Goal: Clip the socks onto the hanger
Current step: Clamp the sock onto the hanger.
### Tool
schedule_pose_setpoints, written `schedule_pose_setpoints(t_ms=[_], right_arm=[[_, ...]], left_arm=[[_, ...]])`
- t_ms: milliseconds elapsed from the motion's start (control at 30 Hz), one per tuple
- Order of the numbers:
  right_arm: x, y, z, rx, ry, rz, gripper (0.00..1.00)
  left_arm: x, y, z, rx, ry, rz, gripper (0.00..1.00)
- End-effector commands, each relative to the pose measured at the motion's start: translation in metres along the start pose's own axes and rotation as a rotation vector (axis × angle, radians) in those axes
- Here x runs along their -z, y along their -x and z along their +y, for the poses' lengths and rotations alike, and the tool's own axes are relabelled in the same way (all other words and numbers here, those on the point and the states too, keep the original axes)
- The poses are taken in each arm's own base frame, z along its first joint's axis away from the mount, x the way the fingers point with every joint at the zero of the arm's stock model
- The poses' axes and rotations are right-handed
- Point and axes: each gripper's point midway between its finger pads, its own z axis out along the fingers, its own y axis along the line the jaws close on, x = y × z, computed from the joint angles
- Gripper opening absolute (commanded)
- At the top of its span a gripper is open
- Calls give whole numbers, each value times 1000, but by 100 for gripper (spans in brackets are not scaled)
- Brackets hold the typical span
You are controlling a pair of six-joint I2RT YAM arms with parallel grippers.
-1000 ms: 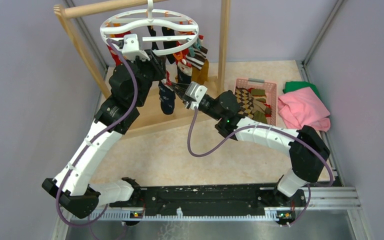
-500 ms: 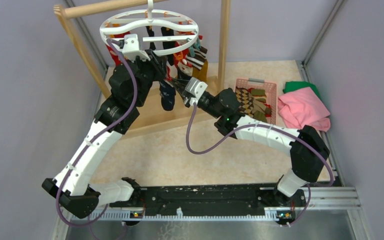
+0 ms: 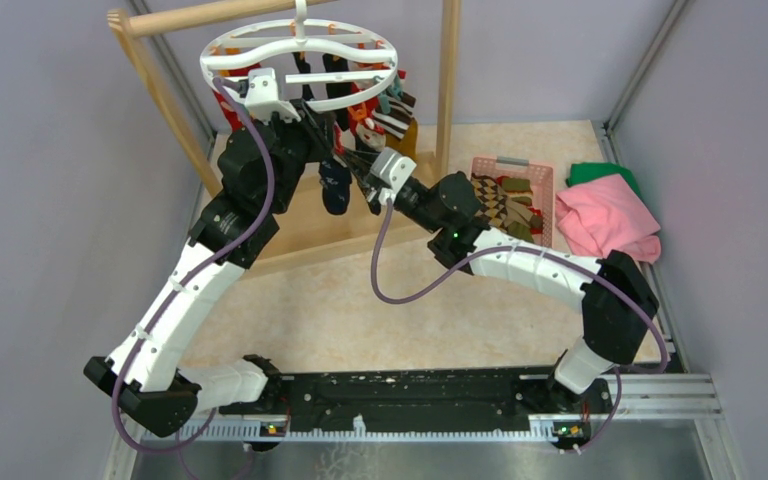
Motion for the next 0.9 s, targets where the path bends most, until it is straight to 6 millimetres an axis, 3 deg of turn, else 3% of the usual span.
schedule_pose_setpoints(t_ms=[0, 367, 467, 667, 767, 867], right_arm=[[-13, 31, -15, -1, -44, -80, 0], [-14, 38, -15, -15, -36, -100, 0], [-14, 36, -14, -18, -33, -94, 0], [-13, 32, -12, -20, -30, -86, 0], [-12, 32, -12, -22, -30, -86, 0], [-12, 32, -11, -23, -29, -86, 0]], left_arm=[[-1, 6, -4, 15, -21, -21, 9], [-1, 3, -4, 19, -21, -16, 10], [0, 6, -3, 24, -21, -24, 22], [4, 9, -5, 34, -35, -30, 59], [7, 12, -6, 38, -42, -36, 68], [12, 16, -7, 46, -55, -43, 69]])
